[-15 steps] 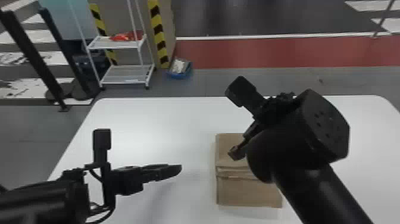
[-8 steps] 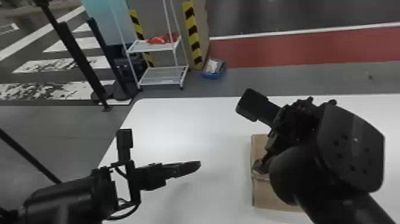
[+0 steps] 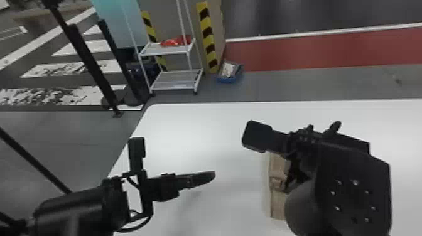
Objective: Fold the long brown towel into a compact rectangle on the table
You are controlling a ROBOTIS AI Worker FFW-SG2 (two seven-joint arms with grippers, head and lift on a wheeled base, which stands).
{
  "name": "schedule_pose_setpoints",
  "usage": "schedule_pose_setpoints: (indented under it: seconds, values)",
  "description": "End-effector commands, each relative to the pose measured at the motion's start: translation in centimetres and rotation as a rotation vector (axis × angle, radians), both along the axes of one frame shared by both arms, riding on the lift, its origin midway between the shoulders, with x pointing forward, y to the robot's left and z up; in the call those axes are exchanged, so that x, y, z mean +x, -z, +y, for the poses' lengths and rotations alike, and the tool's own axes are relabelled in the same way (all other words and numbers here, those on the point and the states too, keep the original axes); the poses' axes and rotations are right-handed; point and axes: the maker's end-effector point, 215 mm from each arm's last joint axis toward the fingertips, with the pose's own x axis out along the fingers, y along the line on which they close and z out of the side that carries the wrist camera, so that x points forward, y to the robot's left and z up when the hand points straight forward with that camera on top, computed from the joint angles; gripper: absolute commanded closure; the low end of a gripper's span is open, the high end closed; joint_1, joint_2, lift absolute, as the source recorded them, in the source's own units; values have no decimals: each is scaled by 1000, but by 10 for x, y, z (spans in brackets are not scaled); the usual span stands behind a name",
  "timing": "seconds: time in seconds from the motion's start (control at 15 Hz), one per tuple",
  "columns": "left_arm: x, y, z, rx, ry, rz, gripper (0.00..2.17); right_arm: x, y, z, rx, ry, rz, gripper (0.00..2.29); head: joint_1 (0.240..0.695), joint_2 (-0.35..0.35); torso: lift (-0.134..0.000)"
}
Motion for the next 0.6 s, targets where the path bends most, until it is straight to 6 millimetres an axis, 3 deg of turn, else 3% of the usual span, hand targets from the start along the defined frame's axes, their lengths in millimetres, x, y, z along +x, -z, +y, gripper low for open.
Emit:
schedule_pose_setpoints:
  seconds: [0.0, 0.33, 0.53]
  values:
    - [2, 2, 0, -1, -1, 3, 29, -1, 6, -14, -27, -4, 1, 221, 695, 270, -125]
    - [4, 9, -5, 9, 2, 17, 29, -10, 31, -53, -105, -13, 18, 221, 695, 232, -125]
    - [4, 13, -9, 12, 9, 24, 29, -11, 35, -65, -128, -16, 19, 221, 695, 198, -125]
